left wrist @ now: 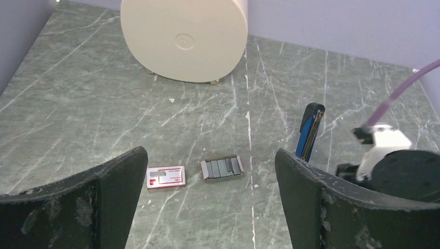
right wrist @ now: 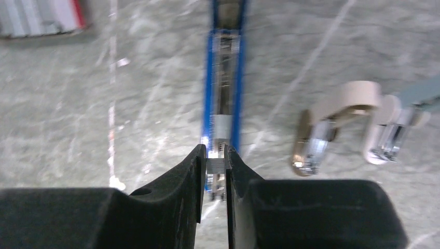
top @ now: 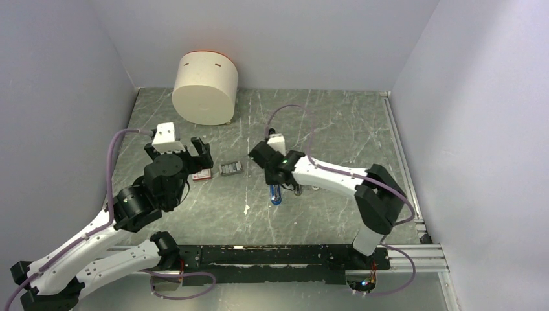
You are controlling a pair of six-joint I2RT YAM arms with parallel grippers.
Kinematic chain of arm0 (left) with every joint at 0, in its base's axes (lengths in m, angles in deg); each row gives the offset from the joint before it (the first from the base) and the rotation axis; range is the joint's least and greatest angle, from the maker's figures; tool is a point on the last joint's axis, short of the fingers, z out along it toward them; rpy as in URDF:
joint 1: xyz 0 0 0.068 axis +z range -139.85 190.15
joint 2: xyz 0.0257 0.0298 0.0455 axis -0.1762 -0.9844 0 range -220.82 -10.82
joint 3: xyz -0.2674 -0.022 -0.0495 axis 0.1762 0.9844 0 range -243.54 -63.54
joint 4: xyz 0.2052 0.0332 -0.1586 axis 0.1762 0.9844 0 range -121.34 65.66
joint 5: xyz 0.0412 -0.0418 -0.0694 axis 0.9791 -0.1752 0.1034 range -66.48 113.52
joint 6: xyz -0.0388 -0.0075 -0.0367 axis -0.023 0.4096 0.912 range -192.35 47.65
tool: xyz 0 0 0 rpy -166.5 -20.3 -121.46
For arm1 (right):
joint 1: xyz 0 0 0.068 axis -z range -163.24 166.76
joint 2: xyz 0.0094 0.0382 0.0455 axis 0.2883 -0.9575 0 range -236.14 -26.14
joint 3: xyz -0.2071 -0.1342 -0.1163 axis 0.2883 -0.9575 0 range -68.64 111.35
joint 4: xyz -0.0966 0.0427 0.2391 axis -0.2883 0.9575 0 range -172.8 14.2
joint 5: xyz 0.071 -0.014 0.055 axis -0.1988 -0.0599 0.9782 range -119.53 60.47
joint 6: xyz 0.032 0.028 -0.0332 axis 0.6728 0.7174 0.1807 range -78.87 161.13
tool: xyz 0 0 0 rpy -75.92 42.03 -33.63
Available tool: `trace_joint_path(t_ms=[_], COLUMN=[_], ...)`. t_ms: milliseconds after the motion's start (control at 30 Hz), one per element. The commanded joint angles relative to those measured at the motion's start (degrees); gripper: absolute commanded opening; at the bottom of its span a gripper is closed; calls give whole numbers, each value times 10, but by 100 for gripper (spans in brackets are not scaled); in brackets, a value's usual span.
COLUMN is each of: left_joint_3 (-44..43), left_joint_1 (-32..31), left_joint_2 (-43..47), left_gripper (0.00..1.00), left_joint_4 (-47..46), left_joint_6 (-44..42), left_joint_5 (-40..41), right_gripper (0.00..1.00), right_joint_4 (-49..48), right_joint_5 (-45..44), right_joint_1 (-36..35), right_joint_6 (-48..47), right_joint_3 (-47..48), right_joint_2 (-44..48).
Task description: Load the staples into the stapler
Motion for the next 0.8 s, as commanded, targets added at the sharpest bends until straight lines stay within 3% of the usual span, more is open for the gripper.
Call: trace_joint_path(t_ms=[0,333,767], left_joint_3=[1,-2,-9], left_joint_1=[4,3,4], left_joint_2=[-4,-28,-47], left_gripper=[97,97,97], left_joint_4=[-10,-17,-27], left_joint_6=[6,18,21], left_joint_5=[-15,-40,-55], right_gripper=[22,23,23], right_joint_4=[-5,-55,-134], right_joint_5=[-37,-22,32], right_joint_1=[49,136,149], right_joint_6=[12,-20,-54], right_joint_3=[-45,-159,-209], right_joint_2=[56,145,140])
